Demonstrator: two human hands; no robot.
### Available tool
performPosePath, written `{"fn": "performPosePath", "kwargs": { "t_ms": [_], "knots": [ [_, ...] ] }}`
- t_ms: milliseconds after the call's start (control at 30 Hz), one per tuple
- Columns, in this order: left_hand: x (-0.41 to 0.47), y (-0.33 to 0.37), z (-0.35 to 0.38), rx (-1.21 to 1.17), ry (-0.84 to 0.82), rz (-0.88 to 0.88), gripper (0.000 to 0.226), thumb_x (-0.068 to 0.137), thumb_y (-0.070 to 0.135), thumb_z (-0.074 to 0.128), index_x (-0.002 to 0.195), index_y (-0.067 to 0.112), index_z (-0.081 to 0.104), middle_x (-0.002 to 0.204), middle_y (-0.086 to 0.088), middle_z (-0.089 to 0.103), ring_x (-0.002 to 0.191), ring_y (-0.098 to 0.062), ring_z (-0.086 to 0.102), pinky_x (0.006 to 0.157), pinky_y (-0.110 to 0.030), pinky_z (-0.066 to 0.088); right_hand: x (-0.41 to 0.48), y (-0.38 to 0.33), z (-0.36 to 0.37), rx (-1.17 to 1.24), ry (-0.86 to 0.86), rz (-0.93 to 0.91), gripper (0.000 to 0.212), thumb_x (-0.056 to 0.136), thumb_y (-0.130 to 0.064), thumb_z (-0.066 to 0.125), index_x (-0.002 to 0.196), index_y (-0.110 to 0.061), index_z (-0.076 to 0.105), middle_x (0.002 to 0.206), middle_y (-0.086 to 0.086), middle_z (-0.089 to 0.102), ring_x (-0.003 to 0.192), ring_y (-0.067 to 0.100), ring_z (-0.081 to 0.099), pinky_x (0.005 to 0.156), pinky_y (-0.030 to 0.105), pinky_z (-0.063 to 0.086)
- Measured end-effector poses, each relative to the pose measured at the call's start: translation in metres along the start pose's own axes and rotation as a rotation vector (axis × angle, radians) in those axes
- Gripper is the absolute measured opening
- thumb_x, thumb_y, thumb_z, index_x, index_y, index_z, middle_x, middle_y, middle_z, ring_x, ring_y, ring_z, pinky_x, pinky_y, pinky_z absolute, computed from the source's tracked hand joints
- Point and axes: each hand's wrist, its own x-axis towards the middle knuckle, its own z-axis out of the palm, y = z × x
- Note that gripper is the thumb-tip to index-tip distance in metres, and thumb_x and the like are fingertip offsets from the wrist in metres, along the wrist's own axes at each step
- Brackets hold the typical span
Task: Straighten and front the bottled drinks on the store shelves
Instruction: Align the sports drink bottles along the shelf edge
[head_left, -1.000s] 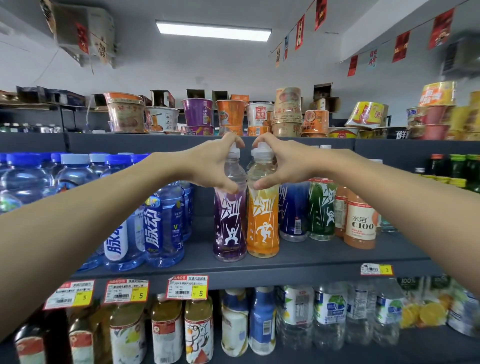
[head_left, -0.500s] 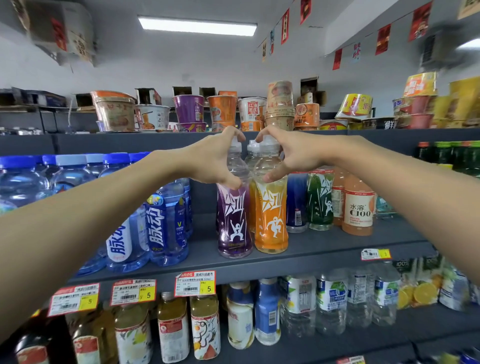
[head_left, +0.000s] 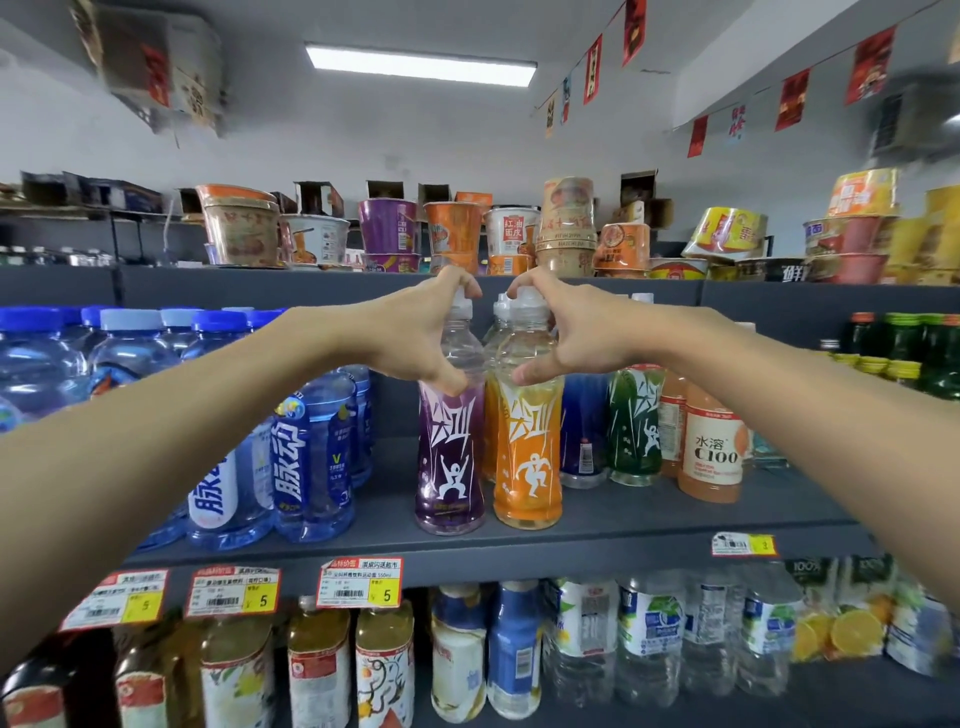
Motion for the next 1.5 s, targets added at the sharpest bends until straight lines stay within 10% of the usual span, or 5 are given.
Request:
{"fn": "performPosePath", "kwargs": {
  "t_ms": [167,400,700,1200,1500],
  "knots": [
    [-0.007,-0.001,0.001,-0.012,0.033,-0.003,0.097,0.066,0.028,0.087,0.139,0.036,0.024,0.125,0.005,0.040,0.098,-0.011,0.053,0.069,-0.015,0.041,-0.007,0.004,0.007,0.015,0.068,-0.038,0.104,0.072,-0.057,0.084,0.150,-0.039,0.016,0.133,0.008,0.061,0.109,0.023,0.062,0.099,0.044,0.050],
    [-0.012,-0.001,0.007,-0.010,0.085,-0.034,0.096,0.069,0.029,0.083,0.142,0.038,0.021,0.073,-0.001,0.058,0.060,0.002,0.059,0.054,-0.013,0.045,-0.010,0.005,0.018,0.049,0.068,-0.086,0.123,0.067,-0.060,0.087,0.152,-0.039,0.001,0.133,0.010,0.061,0.108,0.022,0.063,0.093,0.034,0.050],
    [-0.009,0.002,0.014,0.066,0.154,-0.003,0.113,0.068,0.046,0.088,0.153,0.027,0.016,0.156,-0.008,0.030,0.136,-0.023,0.037,0.100,-0.028,0.032,-0.010,0.009,0.020,0.048,0.115,-0.065,0.115,0.069,-0.058,0.086,0.149,-0.043,0.006,0.090,-0.005,0.066,0.078,0.009,0.065,0.062,0.018,0.042],
    [-0.012,0.013,0.013,0.112,0.167,-0.097,0.096,0.070,0.034,0.087,0.144,0.021,0.027,0.086,0.006,0.052,0.078,-0.007,0.052,0.063,-0.018,0.037,-0.005,0.011,0.022,0.038,0.114,-0.120,0.113,0.072,-0.049,0.086,0.151,-0.036,0.006,0.080,0.003,0.068,0.070,0.015,0.068,0.061,0.027,0.049],
    [-0.017,0.016,0.012,0.175,0.150,-0.095,0.113,0.070,0.046,0.086,0.155,0.023,0.015,0.156,-0.011,0.033,0.131,-0.026,0.041,0.102,-0.032,0.036,-0.008,0.013,0.022,-0.001,0.128,-0.152,0.121,0.070,-0.062,0.082,0.154,-0.036,-0.002,0.091,0.003,0.070,0.078,0.015,0.068,0.066,0.024,0.049]
  ]
}}
